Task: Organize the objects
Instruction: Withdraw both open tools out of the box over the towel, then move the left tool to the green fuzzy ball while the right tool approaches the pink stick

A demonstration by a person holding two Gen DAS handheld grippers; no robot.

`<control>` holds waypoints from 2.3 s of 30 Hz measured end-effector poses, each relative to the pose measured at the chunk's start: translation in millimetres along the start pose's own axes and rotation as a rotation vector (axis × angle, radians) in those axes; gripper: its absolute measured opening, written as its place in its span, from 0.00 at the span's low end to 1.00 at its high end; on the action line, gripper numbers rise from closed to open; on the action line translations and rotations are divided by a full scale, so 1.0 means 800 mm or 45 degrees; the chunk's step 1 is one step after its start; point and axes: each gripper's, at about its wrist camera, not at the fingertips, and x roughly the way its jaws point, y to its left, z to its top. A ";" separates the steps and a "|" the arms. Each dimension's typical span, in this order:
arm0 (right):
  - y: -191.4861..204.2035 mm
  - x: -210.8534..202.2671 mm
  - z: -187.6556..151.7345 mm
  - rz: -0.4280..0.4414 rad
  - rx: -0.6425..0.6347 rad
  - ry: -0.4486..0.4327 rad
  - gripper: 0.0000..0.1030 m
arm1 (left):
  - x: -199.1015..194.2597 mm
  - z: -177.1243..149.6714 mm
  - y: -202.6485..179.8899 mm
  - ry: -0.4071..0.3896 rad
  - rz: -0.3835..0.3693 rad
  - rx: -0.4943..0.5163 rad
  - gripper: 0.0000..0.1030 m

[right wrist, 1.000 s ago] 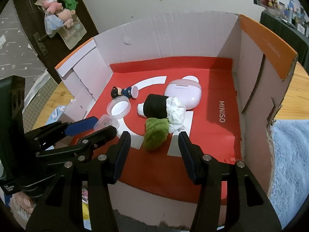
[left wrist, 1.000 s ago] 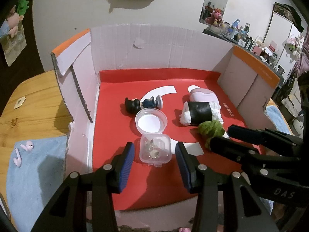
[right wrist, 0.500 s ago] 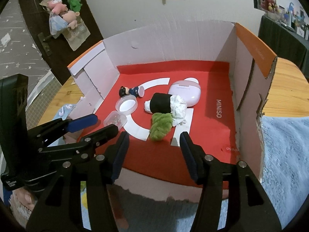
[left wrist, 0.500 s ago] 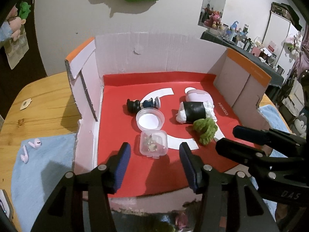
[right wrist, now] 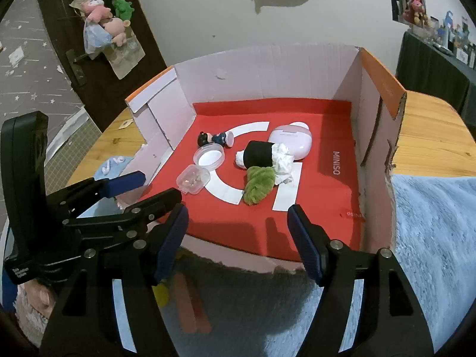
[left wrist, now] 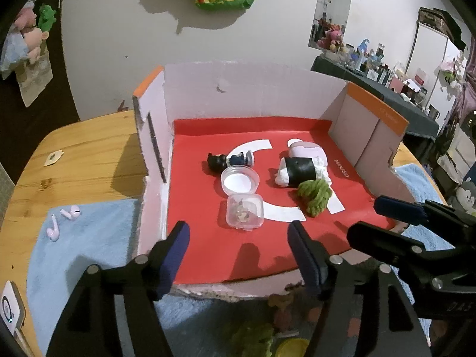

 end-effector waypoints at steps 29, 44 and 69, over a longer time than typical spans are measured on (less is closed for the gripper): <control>0.020 -0.054 -0.037 -0.009 -0.016 -0.056 0.75 | -0.049 -0.035 -0.002 -0.047 0.037 -0.002 0.88; 0.031 -0.065 -0.064 -0.027 -0.044 -0.059 0.75 | -0.067 -0.062 -0.001 -0.030 0.030 0.008 0.78; 0.052 -0.018 -0.086 -0.019 -0.182 0.075 0.38 | -0.043 -0.086 0.004 0.102 -0.054 0.024 0.38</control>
